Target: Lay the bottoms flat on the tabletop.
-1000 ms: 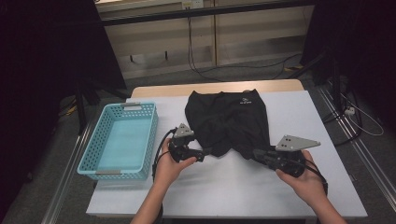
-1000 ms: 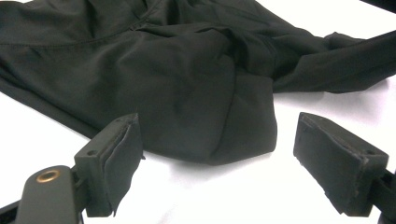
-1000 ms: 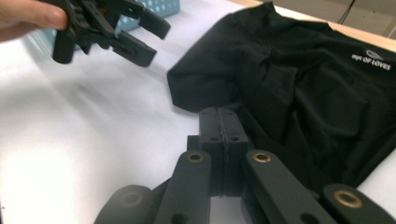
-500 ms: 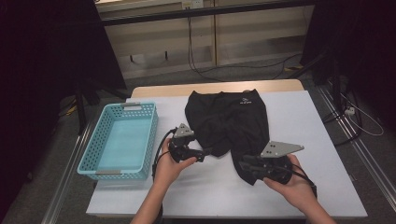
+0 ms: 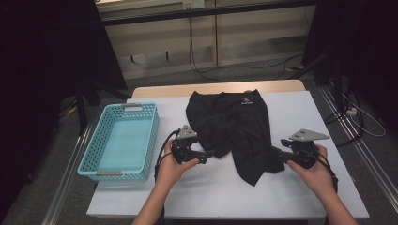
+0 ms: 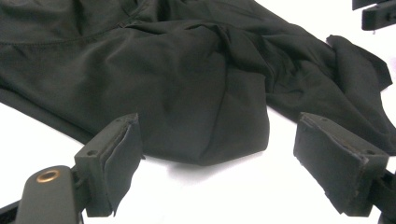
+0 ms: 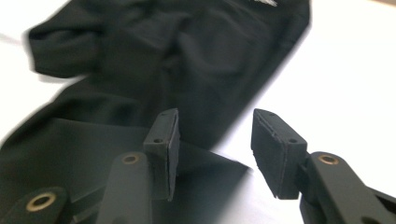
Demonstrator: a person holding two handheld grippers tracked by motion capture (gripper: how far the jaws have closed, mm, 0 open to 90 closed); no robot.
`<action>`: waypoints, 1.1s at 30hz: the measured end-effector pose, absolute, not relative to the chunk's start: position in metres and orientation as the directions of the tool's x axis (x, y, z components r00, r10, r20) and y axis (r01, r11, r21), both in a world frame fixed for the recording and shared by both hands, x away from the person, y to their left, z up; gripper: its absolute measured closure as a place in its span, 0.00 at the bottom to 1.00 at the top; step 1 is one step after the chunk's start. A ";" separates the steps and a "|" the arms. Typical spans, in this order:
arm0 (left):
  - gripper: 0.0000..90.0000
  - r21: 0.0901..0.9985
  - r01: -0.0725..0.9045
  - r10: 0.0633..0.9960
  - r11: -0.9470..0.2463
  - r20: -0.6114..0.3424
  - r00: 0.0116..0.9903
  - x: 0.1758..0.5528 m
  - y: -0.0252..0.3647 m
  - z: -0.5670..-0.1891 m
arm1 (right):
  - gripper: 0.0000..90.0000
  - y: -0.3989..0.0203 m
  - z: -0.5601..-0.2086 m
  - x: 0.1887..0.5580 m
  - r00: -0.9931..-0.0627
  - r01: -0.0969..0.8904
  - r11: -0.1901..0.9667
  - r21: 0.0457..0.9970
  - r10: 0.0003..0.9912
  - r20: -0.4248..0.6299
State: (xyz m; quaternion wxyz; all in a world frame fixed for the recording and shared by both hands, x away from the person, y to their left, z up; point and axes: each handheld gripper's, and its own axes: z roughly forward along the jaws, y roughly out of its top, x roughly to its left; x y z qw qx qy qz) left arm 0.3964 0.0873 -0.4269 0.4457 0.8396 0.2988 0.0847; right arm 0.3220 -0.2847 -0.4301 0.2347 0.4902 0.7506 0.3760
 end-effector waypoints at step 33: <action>0.17 0.807 0.417 0.573 -0.419 -0.122 0.811 0.396 0.087 -0.422 | 1.00 -0.285 -0.422 0.300 -0.561 0.553 0.264 0.790 0.820 0.118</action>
